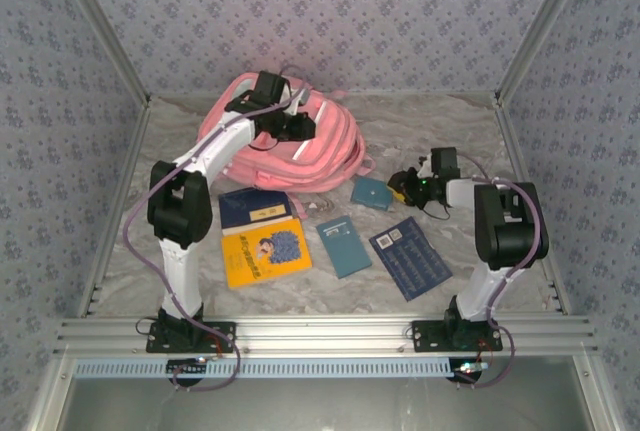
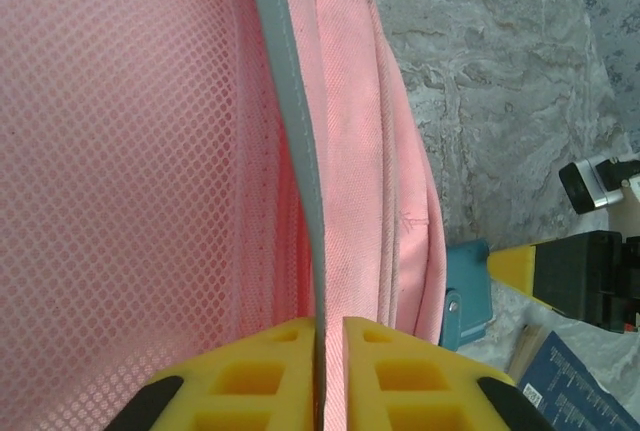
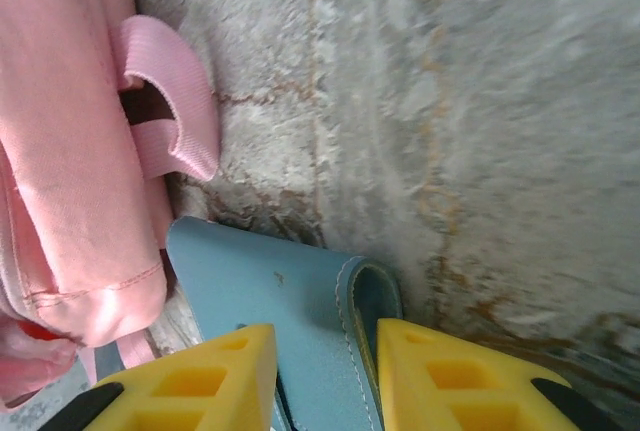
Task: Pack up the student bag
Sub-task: Open the student bag at the top-center of the table.
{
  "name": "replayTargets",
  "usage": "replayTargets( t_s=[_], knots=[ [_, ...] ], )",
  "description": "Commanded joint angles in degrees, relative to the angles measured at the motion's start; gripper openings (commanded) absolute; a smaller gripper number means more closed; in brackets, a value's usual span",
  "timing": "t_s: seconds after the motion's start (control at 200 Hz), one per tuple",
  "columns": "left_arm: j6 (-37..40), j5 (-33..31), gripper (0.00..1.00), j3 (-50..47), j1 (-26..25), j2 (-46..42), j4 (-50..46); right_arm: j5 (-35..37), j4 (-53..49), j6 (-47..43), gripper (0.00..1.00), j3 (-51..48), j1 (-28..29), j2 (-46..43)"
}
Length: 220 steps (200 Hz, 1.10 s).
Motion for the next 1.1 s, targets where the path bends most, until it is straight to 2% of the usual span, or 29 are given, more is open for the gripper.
replayTargets(
  t_s=[0.0, 0.2, 0.44, 0.739, 0.814, 0.969, 1.094],
  knots=[
    [-0.37, 2.51, 0.11, -1.52, -0.09, -1.56, 0.87, -3.96, 4.05, 2.17, 0.34, 0.76, 1.84, 1.66],
    [-0.62, 3.11, 0.07, -2.91, 0.01, -2.01, 1.74, -6.14, 6.66, 3.26, 0.33, 1.19, 3.80, 2.73],
    [-1.78, 4.59, 0.00, -4.55, -0.01, -2.10, 3.44, -7.14, 13.60, 9.56, 0.27, 1.74, 5.76, 4.64],
    [-1.88, 4.41, 0.00, -4.67, 0.75, -3.99, 3.20, -3.99, 5.63, 5.56, 0.00, 3.07, 5.89, 4.03],
    [-2.18, 3.89, 0.01, -4.48, 1.58, -5.21, 3.02, -1.82, 1.95, 3.77, 0.00, 2.53, 5.06, 2.04],
    [-2.94, 3.05, 0.14, -3.49, 3.99, -7.99, 2.80, 5.18, -6.91, -1.67, 0.00, 1.36, 3.65, -4.95],
    [-2.43, 4.52, 0.15, -0.97, 5.41, -7.32, 0.87, 6.24, -8.17, -1.96, 0.00, -0.24, 1.99, -9.69]
  ],
)
